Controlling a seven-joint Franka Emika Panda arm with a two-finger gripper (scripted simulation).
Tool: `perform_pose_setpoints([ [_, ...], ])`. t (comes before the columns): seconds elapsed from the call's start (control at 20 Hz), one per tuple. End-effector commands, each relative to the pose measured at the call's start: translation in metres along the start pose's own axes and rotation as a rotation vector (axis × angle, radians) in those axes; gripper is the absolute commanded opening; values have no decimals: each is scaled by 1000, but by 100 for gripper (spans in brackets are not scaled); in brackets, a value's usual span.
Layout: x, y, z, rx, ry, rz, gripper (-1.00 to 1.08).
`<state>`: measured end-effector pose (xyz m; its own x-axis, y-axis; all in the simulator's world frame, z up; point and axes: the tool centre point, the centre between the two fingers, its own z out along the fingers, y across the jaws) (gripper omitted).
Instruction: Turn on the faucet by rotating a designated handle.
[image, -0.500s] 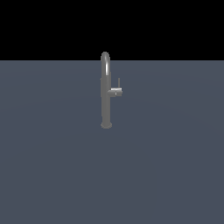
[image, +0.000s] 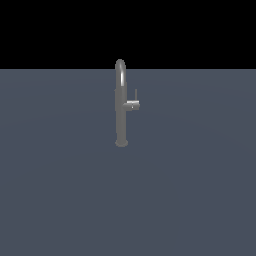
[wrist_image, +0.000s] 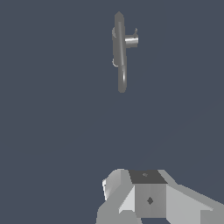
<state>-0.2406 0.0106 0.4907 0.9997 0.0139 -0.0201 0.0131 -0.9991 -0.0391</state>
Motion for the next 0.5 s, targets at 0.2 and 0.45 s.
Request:
perform_pose_setpoints([
  [0.2,18,-2,1,44,-47,46,-100],
  [0.45,41,-4,4,98,-105,103,-100],
])
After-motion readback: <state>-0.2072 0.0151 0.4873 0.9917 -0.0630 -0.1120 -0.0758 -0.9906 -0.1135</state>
